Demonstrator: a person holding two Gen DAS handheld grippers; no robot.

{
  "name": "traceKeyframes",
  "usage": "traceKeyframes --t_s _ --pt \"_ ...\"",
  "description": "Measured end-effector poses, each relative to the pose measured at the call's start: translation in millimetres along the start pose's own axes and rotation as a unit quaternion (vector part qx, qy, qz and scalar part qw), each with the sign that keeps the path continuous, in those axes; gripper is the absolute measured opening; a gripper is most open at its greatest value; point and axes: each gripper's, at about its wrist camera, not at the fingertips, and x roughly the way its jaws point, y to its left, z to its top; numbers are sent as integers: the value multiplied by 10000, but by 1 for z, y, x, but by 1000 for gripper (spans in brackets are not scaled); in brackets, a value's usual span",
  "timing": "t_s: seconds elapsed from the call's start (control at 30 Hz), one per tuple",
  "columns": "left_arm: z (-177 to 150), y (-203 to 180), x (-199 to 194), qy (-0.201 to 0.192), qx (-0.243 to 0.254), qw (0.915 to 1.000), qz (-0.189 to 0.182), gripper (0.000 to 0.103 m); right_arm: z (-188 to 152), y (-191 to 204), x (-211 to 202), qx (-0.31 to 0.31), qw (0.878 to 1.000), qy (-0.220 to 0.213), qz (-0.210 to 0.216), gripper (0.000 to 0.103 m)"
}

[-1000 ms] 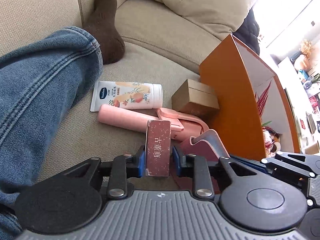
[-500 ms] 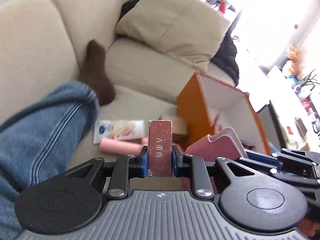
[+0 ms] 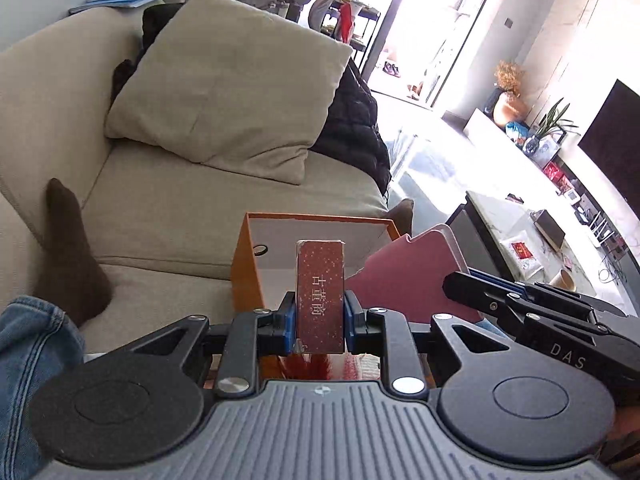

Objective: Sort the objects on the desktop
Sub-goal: 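Carry the red box and pink wallet over the orange box with both tools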

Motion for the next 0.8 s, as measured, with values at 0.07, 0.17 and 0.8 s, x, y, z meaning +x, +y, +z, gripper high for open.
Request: traceKeyframes --t_s 0.07,0.17,0.8 --pt "6 -7 27 220 79 9997 104 26 -4 -11 15 176 9998 78 -78 16" --pt "14 -12 66 468 173 9981 351 26 -6 -25 42 339 9990 221 -175 16" --pt "36 -7 162 931 492 9853 1347 26 -11 -78 172 1505 9847 882 -10 16"
